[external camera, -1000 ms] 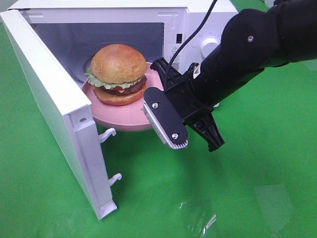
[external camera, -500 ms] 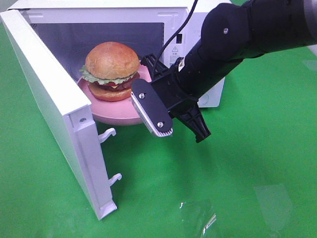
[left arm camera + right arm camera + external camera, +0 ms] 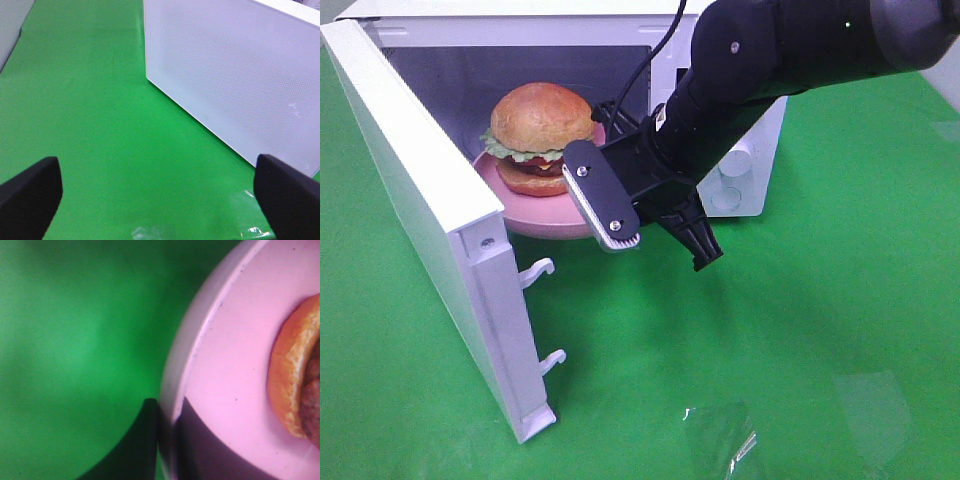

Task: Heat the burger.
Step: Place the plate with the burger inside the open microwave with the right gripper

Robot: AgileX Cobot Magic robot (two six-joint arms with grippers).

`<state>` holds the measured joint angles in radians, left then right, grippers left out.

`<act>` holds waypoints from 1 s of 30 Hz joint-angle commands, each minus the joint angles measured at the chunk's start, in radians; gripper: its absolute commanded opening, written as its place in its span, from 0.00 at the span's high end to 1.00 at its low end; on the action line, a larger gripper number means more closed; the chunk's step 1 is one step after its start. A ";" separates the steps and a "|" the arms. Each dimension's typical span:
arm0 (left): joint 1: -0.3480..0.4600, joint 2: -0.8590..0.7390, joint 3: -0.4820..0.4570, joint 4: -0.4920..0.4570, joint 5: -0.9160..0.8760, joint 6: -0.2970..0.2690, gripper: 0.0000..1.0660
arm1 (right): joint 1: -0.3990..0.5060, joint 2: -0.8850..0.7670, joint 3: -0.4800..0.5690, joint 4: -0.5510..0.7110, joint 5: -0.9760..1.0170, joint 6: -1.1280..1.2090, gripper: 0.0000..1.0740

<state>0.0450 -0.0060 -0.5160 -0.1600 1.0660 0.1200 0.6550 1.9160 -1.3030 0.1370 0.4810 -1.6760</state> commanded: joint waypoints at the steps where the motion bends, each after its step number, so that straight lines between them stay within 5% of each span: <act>1: -0.006 -0.016 -0.001 -0.001 0.000 0.000 0.10 | -0.001 -0.004 -0.029 -0.016 -0.039 0.039 1.00; 30: -0.006 -0.016 -0.001 -0.001 0.000 0.000 0.10 | -0.001 0.157 -0.245 -0.032 0.021 0.098 1.00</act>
<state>0.0450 -0.0060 -0.5160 -0.1600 1.0660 0.1200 0.6550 2.0840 -1.5280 0.1050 0.5570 -1.5850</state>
